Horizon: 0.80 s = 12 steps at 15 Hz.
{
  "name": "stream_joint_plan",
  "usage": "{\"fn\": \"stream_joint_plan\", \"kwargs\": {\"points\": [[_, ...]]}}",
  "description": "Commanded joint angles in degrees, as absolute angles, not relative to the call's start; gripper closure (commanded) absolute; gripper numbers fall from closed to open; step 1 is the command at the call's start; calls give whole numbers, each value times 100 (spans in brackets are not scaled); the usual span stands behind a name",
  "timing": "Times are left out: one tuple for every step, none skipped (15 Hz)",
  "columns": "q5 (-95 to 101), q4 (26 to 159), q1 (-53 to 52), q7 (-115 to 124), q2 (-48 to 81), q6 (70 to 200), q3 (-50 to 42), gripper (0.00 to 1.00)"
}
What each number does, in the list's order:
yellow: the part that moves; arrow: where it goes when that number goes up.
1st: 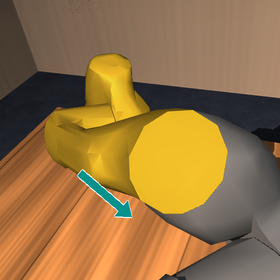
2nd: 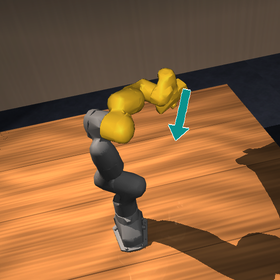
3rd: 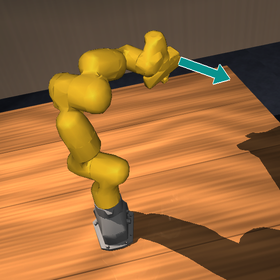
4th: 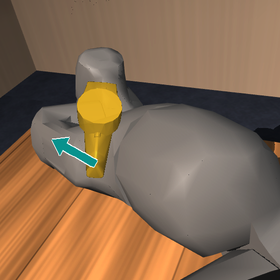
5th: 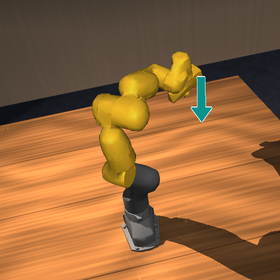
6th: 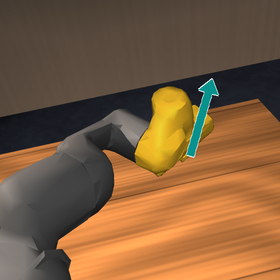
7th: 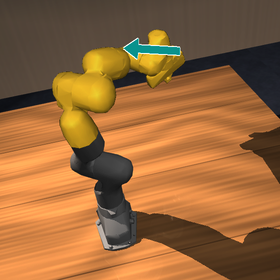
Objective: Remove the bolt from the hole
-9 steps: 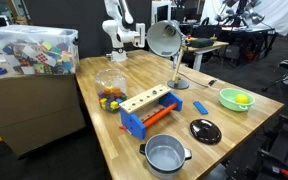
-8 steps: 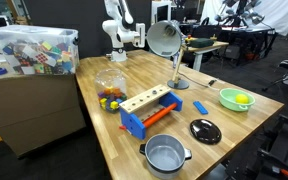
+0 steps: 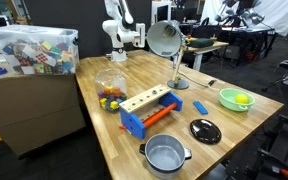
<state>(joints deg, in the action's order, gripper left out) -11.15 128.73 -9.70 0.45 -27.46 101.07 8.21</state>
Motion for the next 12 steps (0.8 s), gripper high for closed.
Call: {"fn": "stream_joint_plan", "kwargs": {"points": [[-1016,12800,-1000,156,-2532,10270,971,0],[-985,12769,-1023,224,-2371,10348,1046,0],[-986,12769,-1025,224,-2335,10345,1045,0],[-987,12768,-1021,223,-2366,10336,1028,0],[-990,12768,-1012,215,-2437,10317,988,0],[-991,12769,-1008,210,-2500,10306,967,0],[-992,12775,-1013,211,-2520,10305,973,0],[-991,12785,-1015,211,-2524,10305,975,0],[-992,12790,-1015,211,-2519,10305,975,0],[-992,12793,-1015,211,-2512,10306,975,0],[-992,12794,-1015,211,-2513,10306,975,0],[-992,12794,-1015,211,-2513,10306,975,0]]}}
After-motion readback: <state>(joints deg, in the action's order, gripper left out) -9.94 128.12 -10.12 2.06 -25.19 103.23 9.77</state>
